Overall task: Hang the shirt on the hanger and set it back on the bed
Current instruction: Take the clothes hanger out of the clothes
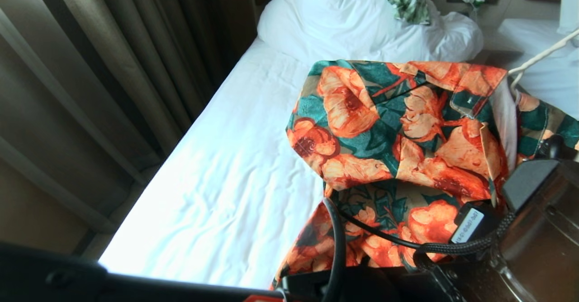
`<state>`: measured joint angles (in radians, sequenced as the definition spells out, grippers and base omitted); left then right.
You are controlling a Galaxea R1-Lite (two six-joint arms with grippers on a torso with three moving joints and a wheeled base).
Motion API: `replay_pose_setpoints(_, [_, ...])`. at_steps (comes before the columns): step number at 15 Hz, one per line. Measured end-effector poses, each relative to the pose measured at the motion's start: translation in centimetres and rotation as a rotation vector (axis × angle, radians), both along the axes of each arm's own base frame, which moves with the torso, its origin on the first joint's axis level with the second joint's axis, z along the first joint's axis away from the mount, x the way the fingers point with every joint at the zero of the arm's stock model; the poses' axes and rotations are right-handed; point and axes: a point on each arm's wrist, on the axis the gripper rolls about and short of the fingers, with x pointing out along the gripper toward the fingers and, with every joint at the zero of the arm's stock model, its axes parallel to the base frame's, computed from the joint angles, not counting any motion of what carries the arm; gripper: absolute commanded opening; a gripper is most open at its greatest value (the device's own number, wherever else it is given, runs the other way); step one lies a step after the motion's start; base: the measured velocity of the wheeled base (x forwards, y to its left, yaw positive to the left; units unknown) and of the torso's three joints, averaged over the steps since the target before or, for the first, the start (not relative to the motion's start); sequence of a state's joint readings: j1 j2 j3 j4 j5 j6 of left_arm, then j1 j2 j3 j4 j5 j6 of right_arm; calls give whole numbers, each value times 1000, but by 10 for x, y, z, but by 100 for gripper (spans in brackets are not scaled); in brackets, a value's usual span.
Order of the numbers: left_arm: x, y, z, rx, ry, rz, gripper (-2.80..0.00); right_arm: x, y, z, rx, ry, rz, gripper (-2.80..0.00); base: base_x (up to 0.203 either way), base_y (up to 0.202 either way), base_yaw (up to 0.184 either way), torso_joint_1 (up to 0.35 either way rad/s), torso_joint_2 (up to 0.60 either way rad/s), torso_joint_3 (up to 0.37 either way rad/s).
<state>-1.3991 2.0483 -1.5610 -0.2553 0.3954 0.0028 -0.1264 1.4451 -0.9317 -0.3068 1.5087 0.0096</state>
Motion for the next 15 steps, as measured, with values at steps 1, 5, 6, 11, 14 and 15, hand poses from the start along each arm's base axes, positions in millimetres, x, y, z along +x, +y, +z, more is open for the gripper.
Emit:
replay_pose_setpoints(1, [6,1,0,-1,2,3,0,1,0,0,0,1,-1,-280,0,0,0,0,0,0])
replay_pose_setpoints(5, [26,2,-4,-11,36,-1,0,3,-2,-2,1,8,-7,-280,0,0,0,0,0,0])
replay_pose_setpoints(6, [31,3,-4,-24,35,10,0,5,-3,-3,1,10,-10,-280,0,0,0,0,0,0])
replay_pose_setpoints(11, [39,7,-15,-39,34,27,-280,16,-14,-4,3,18,-49,-280,0,0,0,0,0,0])
replay_pose_setpoints(14, [45,12,-18,-31,36,43,-280,22,-23,-6,4,24,-78,-280,0,0,0,0,0,0])
replay_pose_setpoints(15, [47,13,-18,-31,38,50,-280,23,-26,-6,5,26,-86,-280,0,0,0,0,0,0])
